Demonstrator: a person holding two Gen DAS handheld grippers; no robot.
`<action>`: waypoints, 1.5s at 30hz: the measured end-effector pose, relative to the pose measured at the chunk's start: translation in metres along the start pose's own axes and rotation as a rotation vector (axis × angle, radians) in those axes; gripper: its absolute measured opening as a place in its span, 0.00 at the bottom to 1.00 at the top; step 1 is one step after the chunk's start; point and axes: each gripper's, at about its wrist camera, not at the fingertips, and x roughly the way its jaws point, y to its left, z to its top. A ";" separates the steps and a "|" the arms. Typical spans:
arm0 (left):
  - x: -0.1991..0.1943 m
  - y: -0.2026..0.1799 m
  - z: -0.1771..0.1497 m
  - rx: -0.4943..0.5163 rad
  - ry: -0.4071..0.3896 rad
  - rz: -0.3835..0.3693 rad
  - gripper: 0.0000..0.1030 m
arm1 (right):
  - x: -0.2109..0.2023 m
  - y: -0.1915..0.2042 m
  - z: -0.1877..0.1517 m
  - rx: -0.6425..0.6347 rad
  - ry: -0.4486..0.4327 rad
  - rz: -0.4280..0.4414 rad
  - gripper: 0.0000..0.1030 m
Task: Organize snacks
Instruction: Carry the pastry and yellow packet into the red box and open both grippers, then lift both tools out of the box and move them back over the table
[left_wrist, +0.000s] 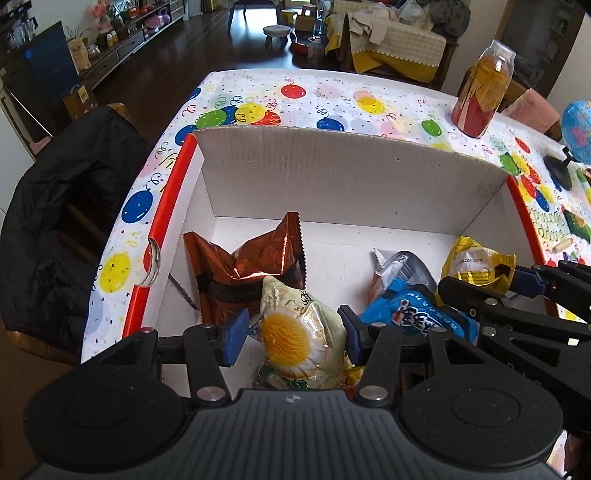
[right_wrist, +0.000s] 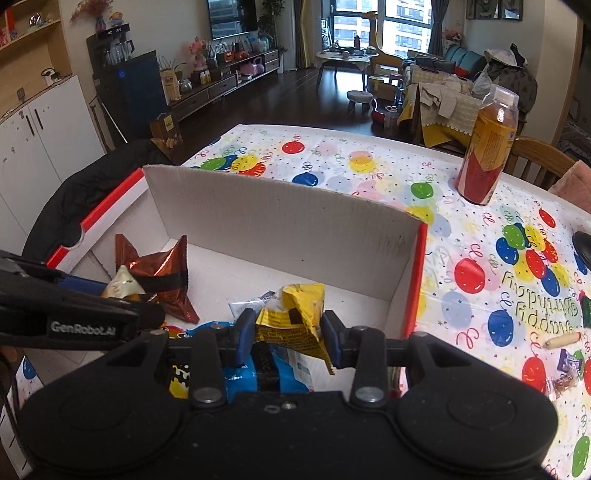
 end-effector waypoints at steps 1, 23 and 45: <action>0.001 0.001 0.001 -0.001 0.002 0.000 0.50 | 0.001 0.001 0.000 -0.003 0.002 0.000 0.38; -0.033 -0.001 -0.008 0.010 -0.076 -0.010 0.61 | -0.035 0.001 -0.012 0.043 -0.037 0.002 0.62; -0.109 -0.050 -0.014 0.093 -0.235 -0.159 0.70 | -0.141 -0.023 -0.027 0.141 -0.249 -0.023 0.82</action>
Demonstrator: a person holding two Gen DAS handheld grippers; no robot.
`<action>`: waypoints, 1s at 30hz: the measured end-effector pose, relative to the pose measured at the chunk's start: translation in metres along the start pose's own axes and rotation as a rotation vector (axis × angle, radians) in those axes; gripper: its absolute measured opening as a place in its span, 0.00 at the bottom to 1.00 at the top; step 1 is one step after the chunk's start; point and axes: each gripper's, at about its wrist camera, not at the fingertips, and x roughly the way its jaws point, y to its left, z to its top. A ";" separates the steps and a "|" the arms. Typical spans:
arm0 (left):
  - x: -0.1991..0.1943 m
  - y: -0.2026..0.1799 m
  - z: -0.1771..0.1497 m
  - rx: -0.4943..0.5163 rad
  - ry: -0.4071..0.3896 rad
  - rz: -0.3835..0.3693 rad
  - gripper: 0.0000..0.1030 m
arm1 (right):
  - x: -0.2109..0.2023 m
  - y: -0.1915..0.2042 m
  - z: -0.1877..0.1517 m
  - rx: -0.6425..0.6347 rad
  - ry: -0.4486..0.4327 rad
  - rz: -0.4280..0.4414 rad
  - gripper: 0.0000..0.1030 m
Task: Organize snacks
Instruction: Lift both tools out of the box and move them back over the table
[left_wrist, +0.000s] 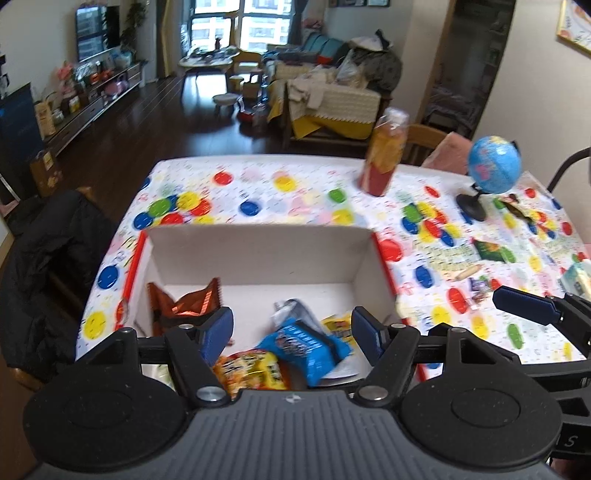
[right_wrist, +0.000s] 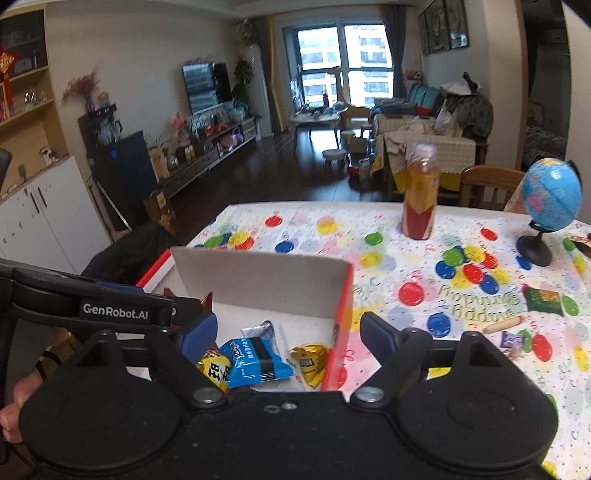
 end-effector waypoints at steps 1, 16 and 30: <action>-0.002 -0.004 0.001 0.004 -0.008 -0.013 0.74 | -0.005 -0.003 0.000 0.002 -0.009 -0.005 0.83; -0.001 -0.072 0.011 0.035 -0.051 -0.132 0.82 | -0.050 -0.071 -0.011 0.091 -0.074 -0.134 0.94; 0.040 -0.158 0.015 0.038 -0.018 -0.154 0.99 | -0.067 -0.169 -0.027 0.148 -0.045 -0.214 0.94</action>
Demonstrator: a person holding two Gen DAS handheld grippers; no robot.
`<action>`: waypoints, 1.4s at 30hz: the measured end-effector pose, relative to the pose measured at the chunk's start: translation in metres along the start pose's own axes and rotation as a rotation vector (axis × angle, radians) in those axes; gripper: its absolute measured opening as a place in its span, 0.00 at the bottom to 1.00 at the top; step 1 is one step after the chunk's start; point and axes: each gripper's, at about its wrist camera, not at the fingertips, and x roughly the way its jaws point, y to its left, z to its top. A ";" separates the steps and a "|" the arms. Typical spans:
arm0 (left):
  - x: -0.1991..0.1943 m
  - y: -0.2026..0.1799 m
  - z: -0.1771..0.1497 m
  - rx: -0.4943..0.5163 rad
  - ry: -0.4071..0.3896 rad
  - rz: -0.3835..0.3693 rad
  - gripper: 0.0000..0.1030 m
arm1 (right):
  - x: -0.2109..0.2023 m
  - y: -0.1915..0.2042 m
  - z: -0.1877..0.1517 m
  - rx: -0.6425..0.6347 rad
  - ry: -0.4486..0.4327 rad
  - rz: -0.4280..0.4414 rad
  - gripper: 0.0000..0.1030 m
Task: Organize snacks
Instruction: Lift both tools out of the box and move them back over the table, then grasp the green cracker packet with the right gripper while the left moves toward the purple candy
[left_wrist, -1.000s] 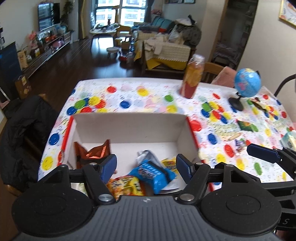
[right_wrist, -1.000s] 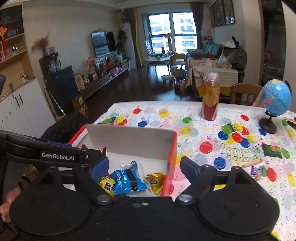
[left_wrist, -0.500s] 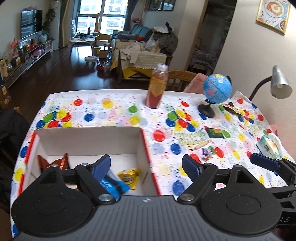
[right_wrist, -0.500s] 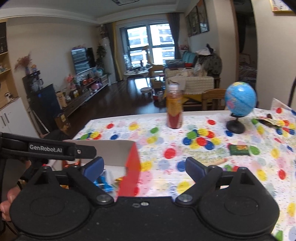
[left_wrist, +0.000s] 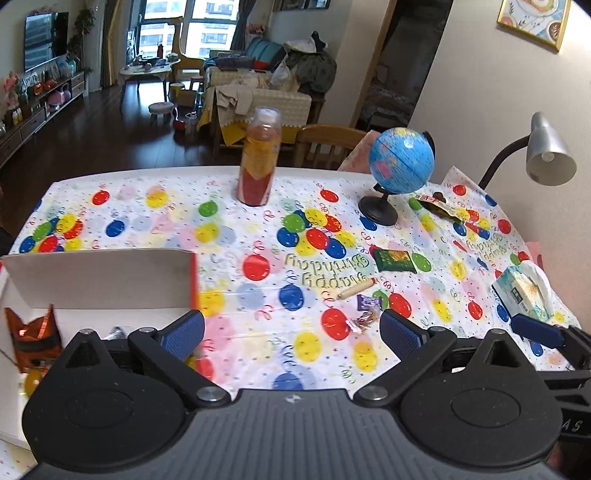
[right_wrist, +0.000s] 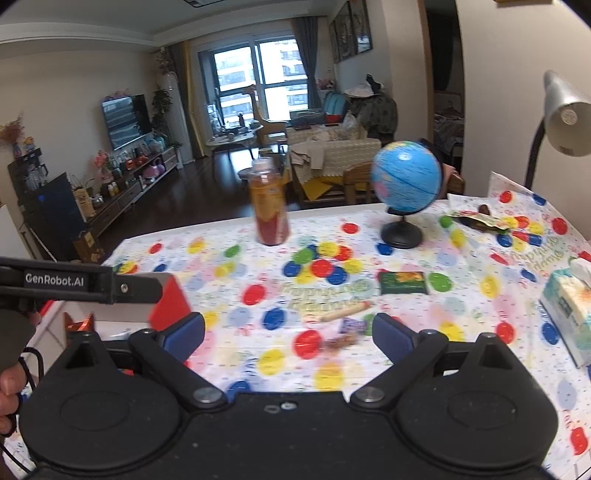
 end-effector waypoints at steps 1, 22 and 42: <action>0.004 -0.006 0.000 -0.003 -0.003 0.004 0.99 | 0.001 -0.008 0.001 0.000 0.000 -0.006 0.94; 0.105 -0.089 0.010 0.056 0.109 0.111 0.99 | 0.078 -0.126 0.037 -0.131 0.058 -0.015 0.91; 0.212 -0.111 0.016 0.023 0.290 0.110 0.98 | 0.220 -0.160 0.049 -0.514 0.215 0.196 0.78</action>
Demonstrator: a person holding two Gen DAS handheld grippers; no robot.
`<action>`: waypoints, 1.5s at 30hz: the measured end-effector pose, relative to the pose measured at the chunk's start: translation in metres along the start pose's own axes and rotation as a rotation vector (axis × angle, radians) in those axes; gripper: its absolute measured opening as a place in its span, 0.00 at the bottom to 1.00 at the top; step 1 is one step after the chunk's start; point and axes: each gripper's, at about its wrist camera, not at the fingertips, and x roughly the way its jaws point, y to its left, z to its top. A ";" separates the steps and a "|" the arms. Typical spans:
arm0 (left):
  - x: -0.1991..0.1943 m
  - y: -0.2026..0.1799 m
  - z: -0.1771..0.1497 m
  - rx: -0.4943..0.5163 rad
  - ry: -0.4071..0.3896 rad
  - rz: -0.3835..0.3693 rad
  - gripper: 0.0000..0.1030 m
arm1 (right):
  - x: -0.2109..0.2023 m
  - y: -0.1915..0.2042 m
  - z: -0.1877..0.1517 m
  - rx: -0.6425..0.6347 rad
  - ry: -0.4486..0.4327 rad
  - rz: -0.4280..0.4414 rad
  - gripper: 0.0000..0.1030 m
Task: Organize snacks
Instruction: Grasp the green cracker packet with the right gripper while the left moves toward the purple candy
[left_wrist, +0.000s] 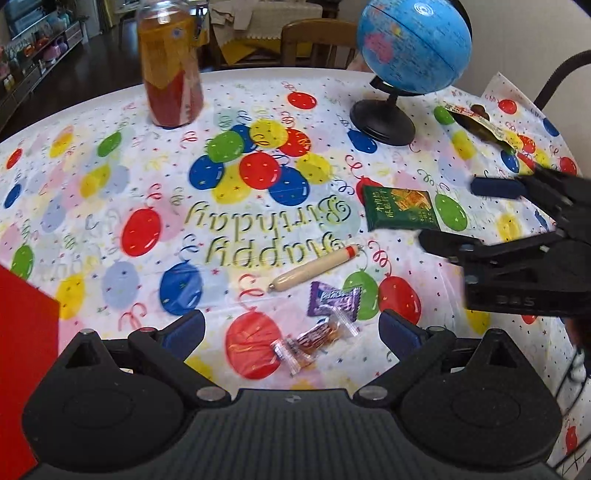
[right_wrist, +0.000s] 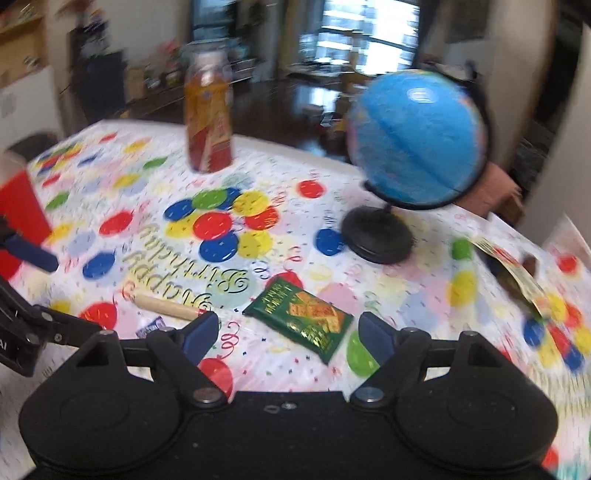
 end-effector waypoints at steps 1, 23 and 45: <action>0.002 -0.002 0.001 0.003 0.000 -0.005 0.98 | 0.007 -0.002 0.002 -0.029 0.004 0.013 0.78; 0.029 -0.012 0.014 0.008 0.017 -0.136 0.98 | 0.077 -0.043 0.006 -0.131 0.121 0.254 0.73; 0.039 -0.018 -0.021 0.177 0.029 -0.068 0.66 | 0.020 -0.006 -0.026 0.244 0.070 0.008 0.42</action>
